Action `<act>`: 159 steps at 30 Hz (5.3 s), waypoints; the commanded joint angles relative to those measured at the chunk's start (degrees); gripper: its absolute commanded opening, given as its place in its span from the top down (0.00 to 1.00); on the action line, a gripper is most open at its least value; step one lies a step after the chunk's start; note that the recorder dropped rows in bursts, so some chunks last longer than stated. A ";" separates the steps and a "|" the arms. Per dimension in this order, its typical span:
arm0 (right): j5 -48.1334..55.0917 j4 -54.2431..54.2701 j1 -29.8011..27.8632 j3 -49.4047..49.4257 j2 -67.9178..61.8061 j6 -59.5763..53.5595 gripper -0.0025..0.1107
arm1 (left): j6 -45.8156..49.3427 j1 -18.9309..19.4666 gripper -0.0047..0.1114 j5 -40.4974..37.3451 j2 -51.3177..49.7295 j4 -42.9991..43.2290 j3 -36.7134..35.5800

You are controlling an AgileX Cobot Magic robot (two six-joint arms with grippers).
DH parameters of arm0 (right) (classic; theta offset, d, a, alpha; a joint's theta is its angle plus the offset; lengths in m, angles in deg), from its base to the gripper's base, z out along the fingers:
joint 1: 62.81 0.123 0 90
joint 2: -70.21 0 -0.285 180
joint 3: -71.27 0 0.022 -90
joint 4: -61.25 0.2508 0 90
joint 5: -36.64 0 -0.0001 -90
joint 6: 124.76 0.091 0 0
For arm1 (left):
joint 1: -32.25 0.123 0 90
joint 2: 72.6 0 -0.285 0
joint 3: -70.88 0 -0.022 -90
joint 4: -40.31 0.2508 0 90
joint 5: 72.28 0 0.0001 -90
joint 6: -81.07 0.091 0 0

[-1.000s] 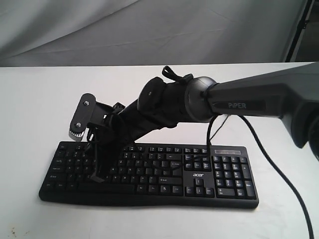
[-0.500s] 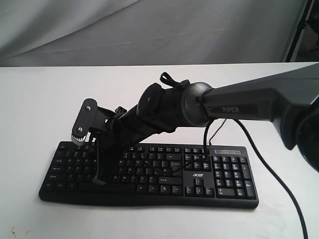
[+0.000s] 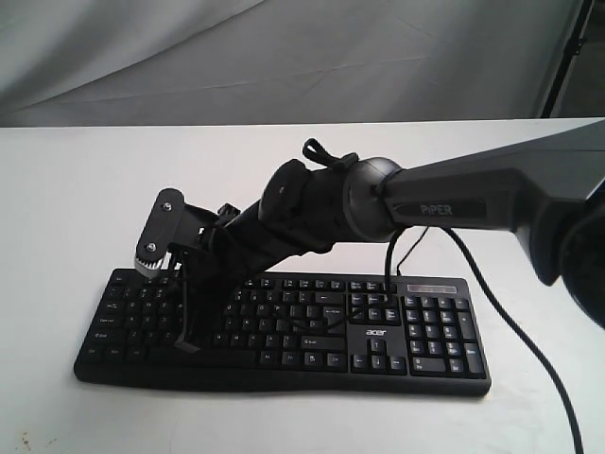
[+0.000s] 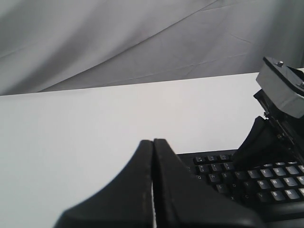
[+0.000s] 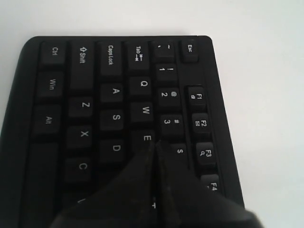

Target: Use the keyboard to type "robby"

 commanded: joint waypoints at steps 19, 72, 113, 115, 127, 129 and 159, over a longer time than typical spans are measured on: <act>-0.41 1.94 0.10 -0.33 0.18 0.24 0.98 | -0.16 -0.36 0.96 0.31 0.20 0.27 -0.25; -0.06 2.98 0.31 -0.33 -0.95 -0.40 0.98 | -0.16 -0.36 0.96 0.31 0.20 0.27 -0.25; -1.98 3.00 0.82 -0.33 -3.22 -1.37 0.98 | -0.16 -0.36 0.96 0.31 0.20 0.27 -0.25; -1.75 3.00 0.82 -0.33 -1.15 -1.37 0.98 | -0.16 -0.36 0.96 0.31 0.20 0.27 -0.25; 2.46 -5.10 -0.12 -0.33 6.40 6.02 0.98 | -0.16 -0.36 0.96 0.31 0.20 0.27 -0.25; 4.57 -7.35 -1.04 -0.22 6.63 8.09 0.98 | -0.16 -0.36 0.96 0.31 0.20 0.27 -0.25; 6.74 -6.21 -8.50 11.51 10.37 4.63 0.98 | -0.16 -0.36 0.96 0.31 0.20 0.27 -0.25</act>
